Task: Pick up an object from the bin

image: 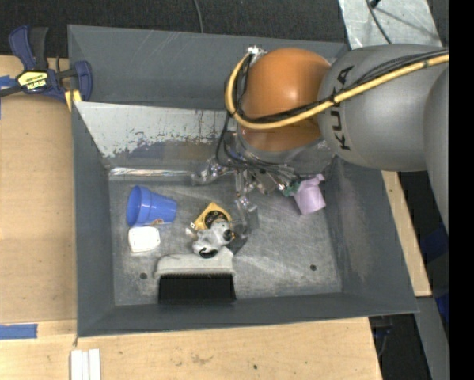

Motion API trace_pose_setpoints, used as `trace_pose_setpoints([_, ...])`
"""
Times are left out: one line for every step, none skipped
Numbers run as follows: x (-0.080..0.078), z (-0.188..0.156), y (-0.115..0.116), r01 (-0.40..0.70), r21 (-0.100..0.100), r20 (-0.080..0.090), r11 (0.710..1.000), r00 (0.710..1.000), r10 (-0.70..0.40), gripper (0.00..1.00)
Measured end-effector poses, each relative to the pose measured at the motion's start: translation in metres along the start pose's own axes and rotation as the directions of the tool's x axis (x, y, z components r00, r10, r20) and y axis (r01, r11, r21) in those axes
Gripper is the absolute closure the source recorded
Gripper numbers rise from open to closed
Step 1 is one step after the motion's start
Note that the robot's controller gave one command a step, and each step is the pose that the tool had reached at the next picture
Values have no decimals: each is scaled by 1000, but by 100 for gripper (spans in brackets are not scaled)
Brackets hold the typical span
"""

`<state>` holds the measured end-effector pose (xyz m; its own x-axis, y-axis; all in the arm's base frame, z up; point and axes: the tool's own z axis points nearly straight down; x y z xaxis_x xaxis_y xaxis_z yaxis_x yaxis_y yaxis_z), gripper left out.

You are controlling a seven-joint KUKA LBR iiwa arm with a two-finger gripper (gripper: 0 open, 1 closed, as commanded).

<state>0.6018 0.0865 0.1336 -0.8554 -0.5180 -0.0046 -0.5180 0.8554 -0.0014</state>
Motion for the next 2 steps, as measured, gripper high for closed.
trace_pose_setpoints([10, 59, 15, 114, 1, 0, 993, 993, -114, 0])
trace_pose_setpoints([-4, 57, 20, 403, -10, -14, 915, 915, -404, 100])
